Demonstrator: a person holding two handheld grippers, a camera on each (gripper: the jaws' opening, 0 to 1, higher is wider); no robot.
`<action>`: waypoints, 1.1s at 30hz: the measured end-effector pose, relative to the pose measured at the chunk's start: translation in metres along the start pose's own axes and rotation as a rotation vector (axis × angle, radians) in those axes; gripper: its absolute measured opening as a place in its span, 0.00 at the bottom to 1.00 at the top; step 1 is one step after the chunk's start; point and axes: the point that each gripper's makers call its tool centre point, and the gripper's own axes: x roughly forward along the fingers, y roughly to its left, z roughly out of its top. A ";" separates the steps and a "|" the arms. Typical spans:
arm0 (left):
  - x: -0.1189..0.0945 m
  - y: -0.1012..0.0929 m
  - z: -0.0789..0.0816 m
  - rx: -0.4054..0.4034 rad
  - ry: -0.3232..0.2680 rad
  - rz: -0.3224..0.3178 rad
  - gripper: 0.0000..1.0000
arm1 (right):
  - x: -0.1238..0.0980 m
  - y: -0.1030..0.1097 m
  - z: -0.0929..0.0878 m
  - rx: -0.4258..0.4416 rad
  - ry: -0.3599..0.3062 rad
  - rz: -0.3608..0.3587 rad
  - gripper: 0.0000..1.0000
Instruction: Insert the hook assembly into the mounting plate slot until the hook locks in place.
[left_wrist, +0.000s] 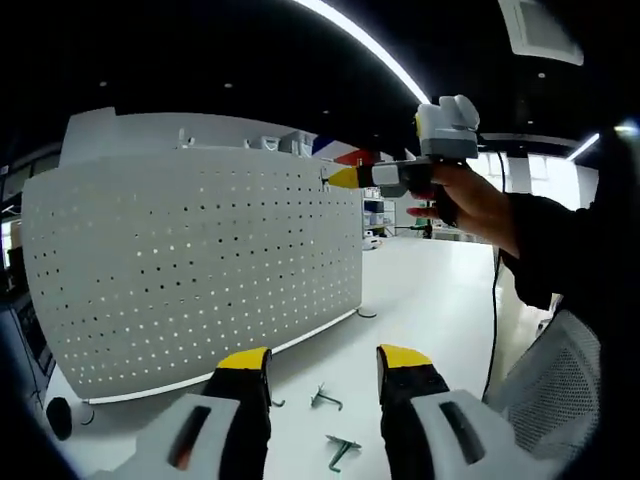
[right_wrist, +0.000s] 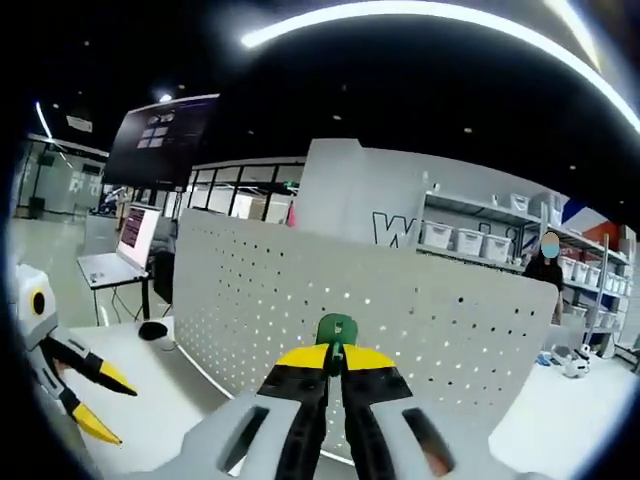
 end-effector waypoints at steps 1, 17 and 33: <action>0.000 0.001 0.000 -0.002 0.001 0.002 0.43 | 0.003 -0.002 0.002 -0.004 -0.003 -0.008 0.01; -0.002 0.009 -0.003 -0.013 0.008 0.022 0.44 | 0.056 -0.034 0.009 0.006 -0.022 -0.131 0.01; -0.002 0.012 -0.007 -0.042 0.012 0.019 0.44 | 0.076 -0.049 -0.002 -0.004 -0.025 -0.201 0.01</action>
